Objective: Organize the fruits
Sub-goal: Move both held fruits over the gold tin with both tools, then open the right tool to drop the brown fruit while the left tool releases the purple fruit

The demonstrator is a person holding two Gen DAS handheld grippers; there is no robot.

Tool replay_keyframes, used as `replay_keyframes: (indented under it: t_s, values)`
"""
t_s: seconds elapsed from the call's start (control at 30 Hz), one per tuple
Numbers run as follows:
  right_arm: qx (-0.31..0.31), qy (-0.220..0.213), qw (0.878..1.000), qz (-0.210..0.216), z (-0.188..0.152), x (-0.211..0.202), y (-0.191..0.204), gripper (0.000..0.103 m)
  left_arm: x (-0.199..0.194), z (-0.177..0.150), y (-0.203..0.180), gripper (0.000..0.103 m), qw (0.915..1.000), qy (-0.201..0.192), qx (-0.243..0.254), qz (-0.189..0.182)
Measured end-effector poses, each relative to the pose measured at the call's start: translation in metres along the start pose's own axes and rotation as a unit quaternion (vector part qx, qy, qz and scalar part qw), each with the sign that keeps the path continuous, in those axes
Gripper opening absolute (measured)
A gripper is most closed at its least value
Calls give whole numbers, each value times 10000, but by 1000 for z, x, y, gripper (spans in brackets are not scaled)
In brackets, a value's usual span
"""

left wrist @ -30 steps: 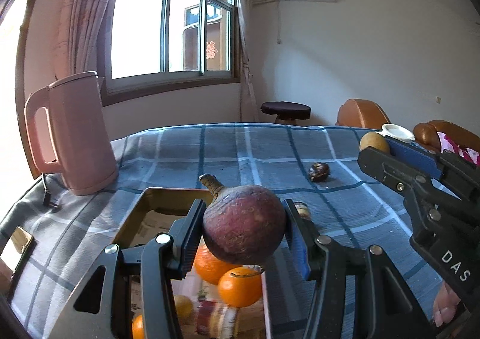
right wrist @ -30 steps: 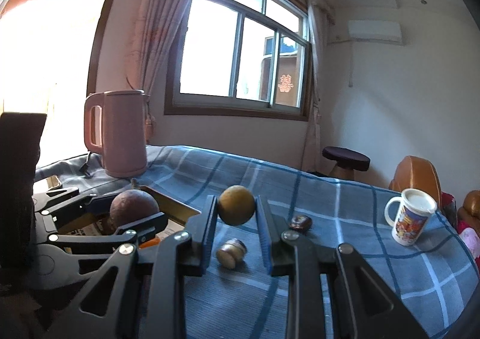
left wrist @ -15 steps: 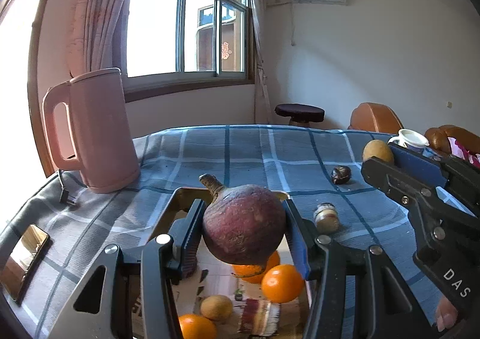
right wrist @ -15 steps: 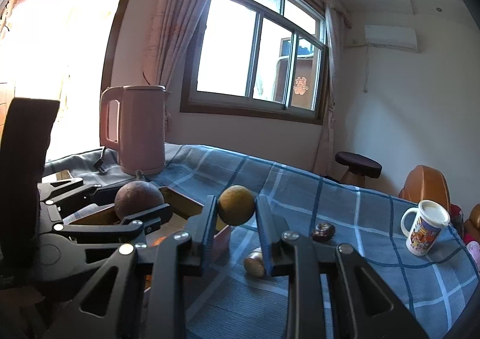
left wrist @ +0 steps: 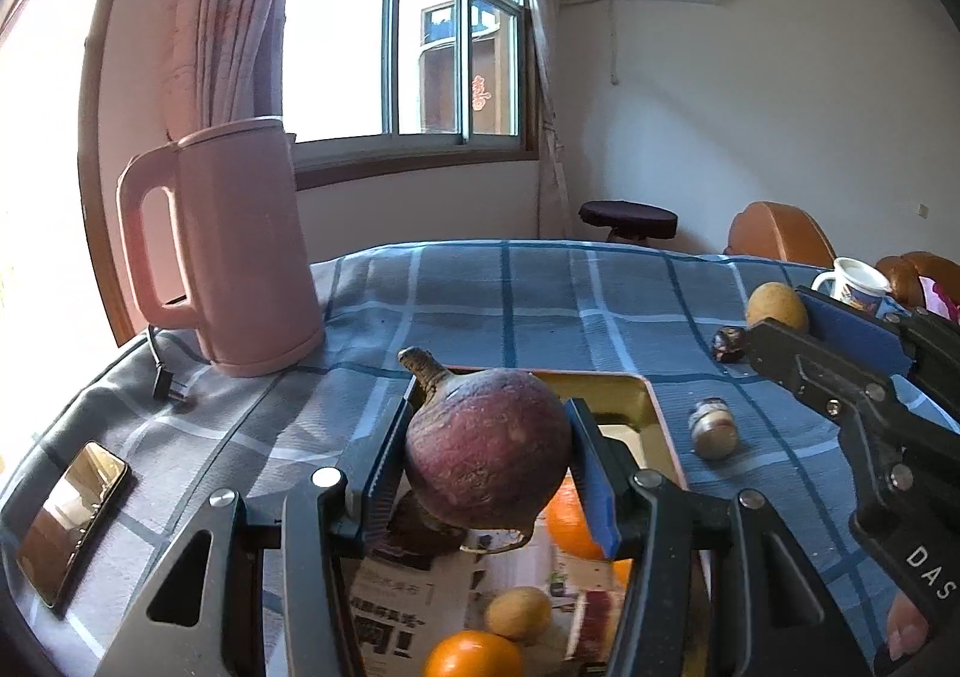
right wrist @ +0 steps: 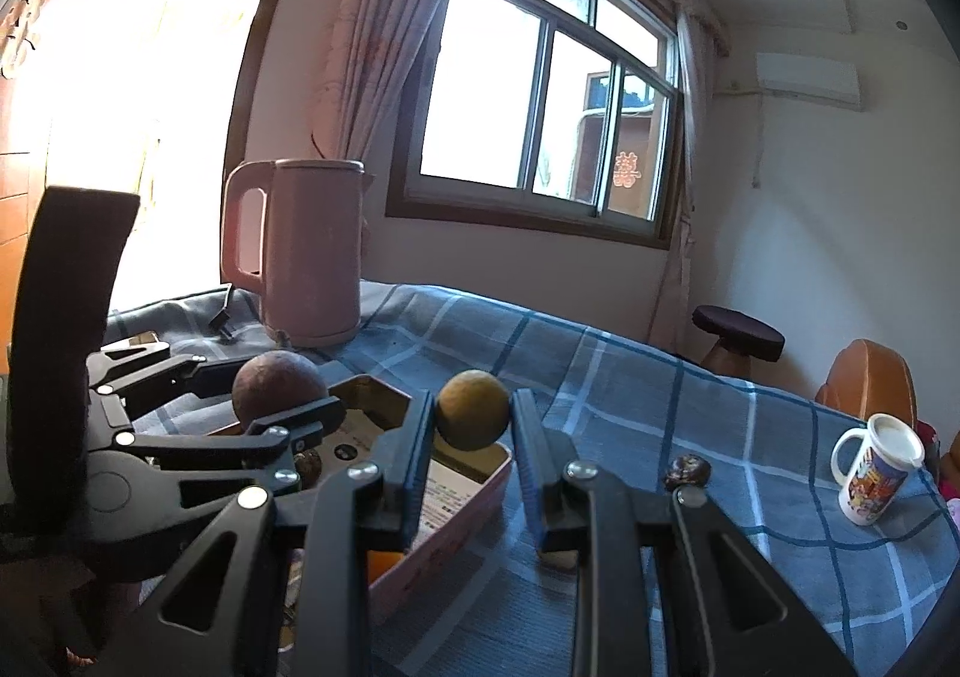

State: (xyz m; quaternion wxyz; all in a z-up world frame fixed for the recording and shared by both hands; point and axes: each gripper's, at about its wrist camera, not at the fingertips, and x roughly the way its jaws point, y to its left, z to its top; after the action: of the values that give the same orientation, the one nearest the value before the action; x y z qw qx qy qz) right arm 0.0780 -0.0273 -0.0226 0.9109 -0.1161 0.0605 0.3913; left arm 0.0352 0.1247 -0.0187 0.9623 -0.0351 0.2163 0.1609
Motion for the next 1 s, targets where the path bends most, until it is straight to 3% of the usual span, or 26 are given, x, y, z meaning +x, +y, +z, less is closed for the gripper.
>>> replay_keyframes:
  t_s: [0.47, 1.0]
  values:
    - [-86, 323, 9990, 309, -3, 30, 24, 29, 12, -8, 32, 53, 9993, 253, -127, 260]
    - [-205, 736, 9959, 493, -13, 53, 41, 29, 18, -10, 39, 53, 9986, 475, -39, 227]
